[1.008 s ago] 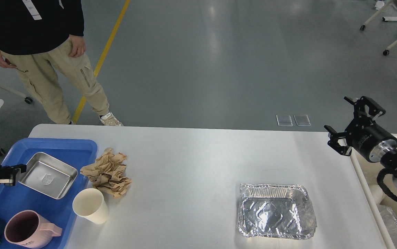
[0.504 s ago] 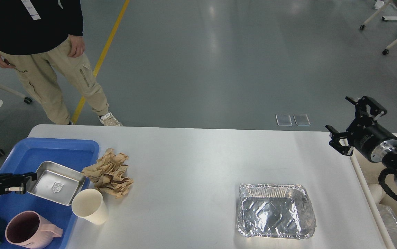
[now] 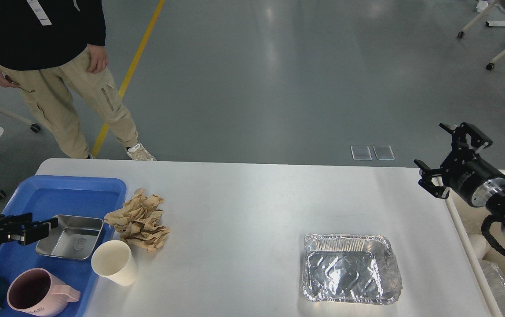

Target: Tidy desktop

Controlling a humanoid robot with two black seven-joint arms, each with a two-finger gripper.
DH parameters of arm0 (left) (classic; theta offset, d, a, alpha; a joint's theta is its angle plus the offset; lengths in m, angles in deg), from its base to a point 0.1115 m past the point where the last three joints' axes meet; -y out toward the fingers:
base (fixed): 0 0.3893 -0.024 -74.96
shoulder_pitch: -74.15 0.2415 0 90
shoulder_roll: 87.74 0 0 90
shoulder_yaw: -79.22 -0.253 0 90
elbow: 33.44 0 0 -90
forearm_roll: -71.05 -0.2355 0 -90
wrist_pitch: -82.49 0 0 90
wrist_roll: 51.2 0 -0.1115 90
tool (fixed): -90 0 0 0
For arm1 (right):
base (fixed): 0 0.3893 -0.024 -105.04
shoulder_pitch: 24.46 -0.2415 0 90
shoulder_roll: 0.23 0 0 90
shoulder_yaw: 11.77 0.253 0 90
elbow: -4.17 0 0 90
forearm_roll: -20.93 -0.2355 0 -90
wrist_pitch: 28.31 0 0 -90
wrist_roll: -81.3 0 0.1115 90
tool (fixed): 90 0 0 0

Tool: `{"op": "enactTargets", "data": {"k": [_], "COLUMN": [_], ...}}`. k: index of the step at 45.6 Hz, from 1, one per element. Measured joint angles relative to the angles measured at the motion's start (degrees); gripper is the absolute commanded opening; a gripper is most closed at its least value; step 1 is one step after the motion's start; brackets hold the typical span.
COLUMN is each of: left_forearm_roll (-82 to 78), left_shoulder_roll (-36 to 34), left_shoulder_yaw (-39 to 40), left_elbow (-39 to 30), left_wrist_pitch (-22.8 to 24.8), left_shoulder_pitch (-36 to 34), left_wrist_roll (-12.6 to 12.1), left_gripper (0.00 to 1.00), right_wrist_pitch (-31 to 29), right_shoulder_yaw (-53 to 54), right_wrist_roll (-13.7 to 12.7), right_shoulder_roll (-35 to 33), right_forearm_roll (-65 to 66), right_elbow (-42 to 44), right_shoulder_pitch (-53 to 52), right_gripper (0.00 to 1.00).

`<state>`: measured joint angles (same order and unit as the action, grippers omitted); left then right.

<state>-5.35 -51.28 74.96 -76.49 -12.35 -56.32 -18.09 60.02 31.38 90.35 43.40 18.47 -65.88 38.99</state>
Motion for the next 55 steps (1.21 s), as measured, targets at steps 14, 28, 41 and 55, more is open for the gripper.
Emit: {"op": "enactTargets", "data": {"k": [14, 28, 41, 55], "left_forearm_roll": [6.88, 12.04, 22.10, 44.04], "left_shoulder_roll": [0.02, 0.53, 1.92, 1.81], "left_shoulder_yaw": [7.14, 18.93, 25.16, 29.34], "left_elbow": [-1.64, -10.22, -19.98, -26.28], "left_wrist_pitch": [6.57, 13.15, 13.58, 11.85], "left_shoulder_pitch": [-0.18, -0.17, -0.10, 2.19], "left_wrist_roll": [-0.94, -11.61, -21.25, -22.50], "left_gripper": [0.87, 0.96, 0.97, 0.97], "right_wrist_pitch": [0.08, 0.15, 0.17, 0.17], "right_shoulder_yaw": [0.00, -0.15, -0.26, -0.35], "right_wrist_roll": [-0.04, -0.09, -0.09, -0.09], "right_shoulder_roll": [-0.16, -0.18, -0.27, -0.37], "right_forearm_roll": [0.00, 0.00, 0.00, 0.00], "right_elbow": [-0.15, -0.18, -0.26, -0.26], "right_shoulder_pitch": [-0.08, 0.03, 0.50, 0.62], "right_gripper": [1.00, 1.00, 1.00, 1.00]}}
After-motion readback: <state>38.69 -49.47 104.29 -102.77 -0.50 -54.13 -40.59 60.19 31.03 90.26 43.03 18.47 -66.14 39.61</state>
